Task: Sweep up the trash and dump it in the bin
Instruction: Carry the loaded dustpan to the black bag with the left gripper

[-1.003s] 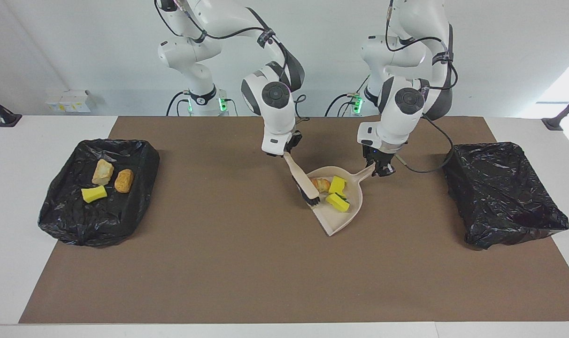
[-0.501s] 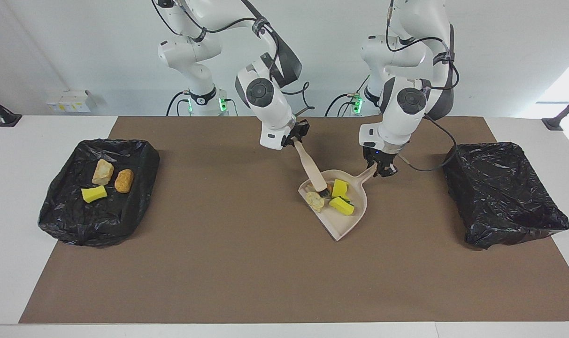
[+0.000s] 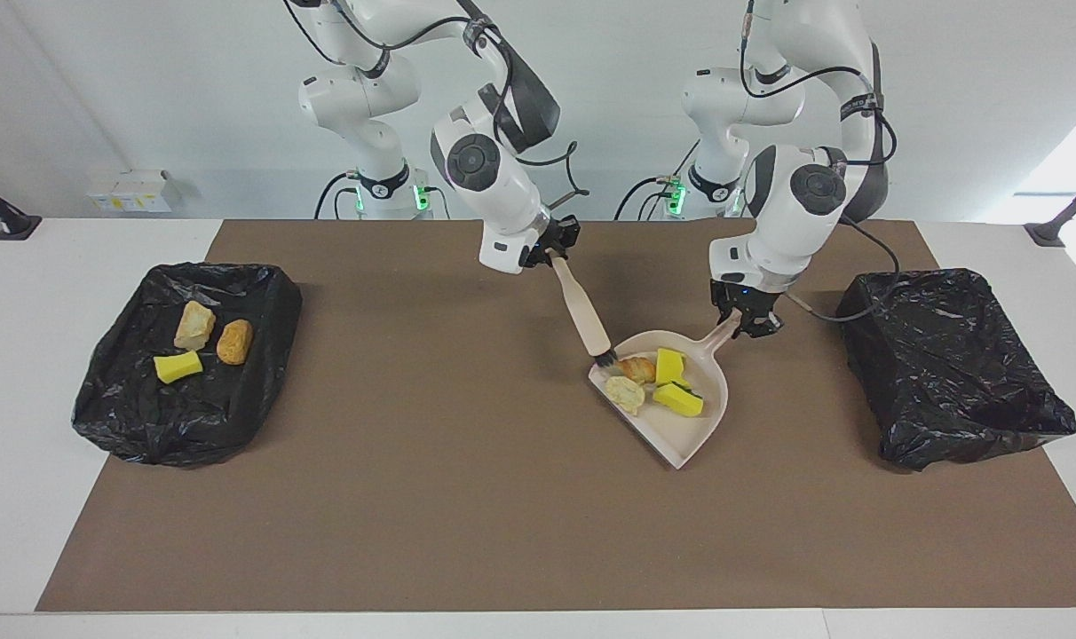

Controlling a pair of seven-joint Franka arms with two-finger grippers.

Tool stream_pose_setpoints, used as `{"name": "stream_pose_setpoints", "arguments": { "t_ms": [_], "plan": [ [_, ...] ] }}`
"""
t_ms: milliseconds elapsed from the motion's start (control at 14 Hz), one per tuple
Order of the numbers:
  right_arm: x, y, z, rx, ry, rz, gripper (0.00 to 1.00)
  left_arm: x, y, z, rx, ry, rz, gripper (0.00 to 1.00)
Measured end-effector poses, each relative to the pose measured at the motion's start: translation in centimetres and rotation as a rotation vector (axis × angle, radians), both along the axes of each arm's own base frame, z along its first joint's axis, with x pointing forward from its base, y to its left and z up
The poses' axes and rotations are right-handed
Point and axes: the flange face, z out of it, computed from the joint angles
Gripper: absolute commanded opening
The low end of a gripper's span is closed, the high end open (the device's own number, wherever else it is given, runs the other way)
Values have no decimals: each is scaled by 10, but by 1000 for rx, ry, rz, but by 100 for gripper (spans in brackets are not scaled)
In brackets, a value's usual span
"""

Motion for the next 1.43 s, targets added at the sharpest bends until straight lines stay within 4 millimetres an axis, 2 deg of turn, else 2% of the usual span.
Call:
{"name": "stream_pose_setpoints", "arguments": {
  "t_ms": [143, 286, 501, 716, 931, 1217, 1289, 1361, 1432],
  "plan": [
    [-14, 5, 10, -108, -9, -51, 0, 6, 25, 11, -29, -14, 78, 0],
    [-43, 25, 10, -166, -10, -70, 0, 11, 58, 28, -75, -27, 171, 0],
    [-87, 44, -6, -246, -10, -100, 0, 14, 101, 61, -96, -17, 256, 0],
    [-132, 79, -30, -344, -35, -173, 0, 16, 147, 90, -121, 6, 273, 0],
    [-166, 110, -52, -376, -58, -196, 0, 4, 217, 114, -171, 68, 348, 0],
    [-172, 121, -87, -383, -66, -185, 0, -17, 313, 142, -220, 96, 401, 0],
    [-172, 121, -92, -386, -66, -185, 43, -21, 336, 147, -229, 94, 401, 0],
    [-172, 120, -92, -386, -67, -186, 99, -24, 356, 151, -229, 89, 392, 0],
    [-172, 120, -92, -385, -68, -186, 100, -26, 374, 157, -213, 86, 381, 0]
  ]
}}
